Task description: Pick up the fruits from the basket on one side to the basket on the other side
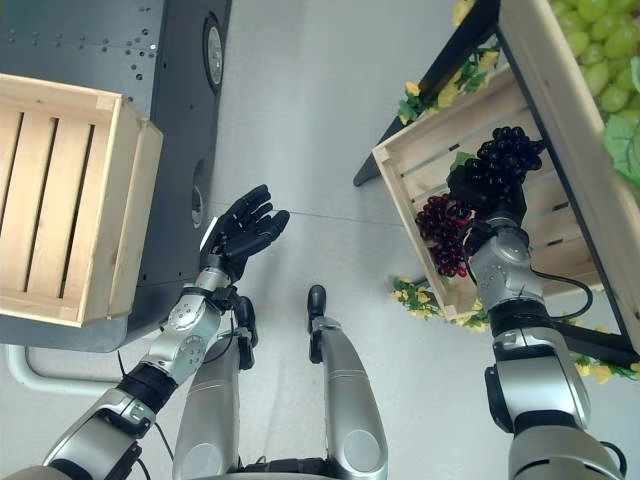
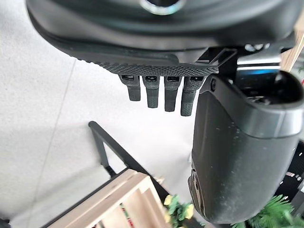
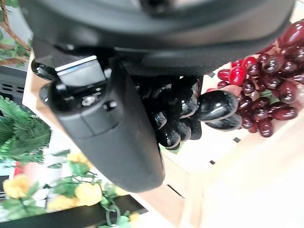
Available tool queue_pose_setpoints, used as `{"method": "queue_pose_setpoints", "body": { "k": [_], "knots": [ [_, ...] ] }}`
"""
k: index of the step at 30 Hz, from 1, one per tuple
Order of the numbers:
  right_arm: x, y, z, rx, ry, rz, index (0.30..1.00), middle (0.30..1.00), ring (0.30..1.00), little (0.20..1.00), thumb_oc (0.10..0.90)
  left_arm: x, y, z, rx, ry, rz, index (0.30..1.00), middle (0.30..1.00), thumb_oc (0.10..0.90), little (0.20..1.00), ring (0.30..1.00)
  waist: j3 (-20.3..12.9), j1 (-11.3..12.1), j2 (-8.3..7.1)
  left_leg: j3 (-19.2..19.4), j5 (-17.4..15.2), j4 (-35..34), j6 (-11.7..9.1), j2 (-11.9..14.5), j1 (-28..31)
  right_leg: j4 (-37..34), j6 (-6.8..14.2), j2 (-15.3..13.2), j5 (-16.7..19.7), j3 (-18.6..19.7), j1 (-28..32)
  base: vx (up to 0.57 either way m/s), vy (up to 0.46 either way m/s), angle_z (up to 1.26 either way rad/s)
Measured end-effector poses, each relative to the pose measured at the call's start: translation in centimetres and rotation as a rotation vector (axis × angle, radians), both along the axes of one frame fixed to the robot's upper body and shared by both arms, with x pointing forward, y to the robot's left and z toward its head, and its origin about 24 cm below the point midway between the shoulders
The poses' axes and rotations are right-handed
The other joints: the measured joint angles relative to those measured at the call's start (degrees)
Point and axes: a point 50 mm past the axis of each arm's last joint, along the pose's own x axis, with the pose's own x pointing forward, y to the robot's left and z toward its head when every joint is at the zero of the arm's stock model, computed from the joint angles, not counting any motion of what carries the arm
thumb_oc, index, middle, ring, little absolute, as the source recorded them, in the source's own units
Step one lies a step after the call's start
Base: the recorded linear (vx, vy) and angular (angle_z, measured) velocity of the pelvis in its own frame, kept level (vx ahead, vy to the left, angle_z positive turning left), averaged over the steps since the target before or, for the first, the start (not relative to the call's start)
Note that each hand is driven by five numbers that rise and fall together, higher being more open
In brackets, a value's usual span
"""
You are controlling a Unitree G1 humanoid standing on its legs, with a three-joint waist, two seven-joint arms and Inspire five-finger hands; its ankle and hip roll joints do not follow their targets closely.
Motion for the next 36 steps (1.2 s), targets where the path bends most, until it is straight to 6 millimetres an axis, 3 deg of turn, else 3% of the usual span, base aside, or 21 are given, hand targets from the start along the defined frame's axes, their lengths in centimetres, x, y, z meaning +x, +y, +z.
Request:
{"method": "queue_pose_setpoints", "body": {
  "k": [1,2,11,19,36],
  "knots": [
    [0.0,-0.1,0.0,0.002,0.01,-0.005,0.756,0.756,0.756,0.756,0.704,0.0,0.0,0.0,0.0,0.001,-0.002,0.9,0.9,0.8,0.9,0.9,0.0,0.34,0.0,0.06,-0.02,0.06,0.04,-0.06,-0.1,0.14,0.02,-0.07,-0.01,0.05,-0.18,0.0,0.0,0.0],
    [-0.1,-0.3,-0.2,0.005,0.027,-0.016,0.9,0.9,0.9,0.9,0.8,0.0,-0.1,-0.1,0.008,0.003,-0.009,0.9,0.9,0.8,0.9,0.9,0.0,0.82,-0.01,0.2,-0.1,0.24,0.18,-0.2,-0.25,0.63,0.16,-0.31,-0.19,0.11,-0.59,0.0,0.0,0.0],
    [-0.5,-1.1,-1.3,0.021,0.122,-0.118,0.9,0.9,0.9,0.9,0.8,0.0,0.5,0.0,0.016,0.002,-0.003,0.9,0.9,0.8,0.9,0.9,0.02,0.76,-0.04,0.09,-0.68,2.22,1.04,-0.91,-2.39,2.91,0.82,-1.15,-0.93,0.2,-2.59,0.0,0.0,0.01],
    [-0.4,-1.3,-0.7,0.027,0.155,-0.21,0.9,0.9,0.9,0.9,0.8,0.4,0.5,0.7,0.018,-0.023,-0.009,0.9,0.9,0.8,0.9,0.9,0.01,0.66,-0.03,0.24,-0.96,3.07,1.47,-1.12,-3.21,3.96,0.95,-1.46,-1.43,0.38,-3.6,0.0,0.0,0.0],
    [-0.5,-1.6,-1.3,0.054,0.226,-0.216,0.9,0.9,0.9,0.9,0.8,0.3,0.4,0.8,0.007,-0.026,-0.029,0.9,0.9,0.8,0.9,0.9,0.01,0.68,-0.02,0.43,-1.0,4.15,1.52,-1.29,-2.9,4.9,1.01,-1.61,-1.3,0.83,-3.56,0.0,0.0,0.0]
  ]
}}
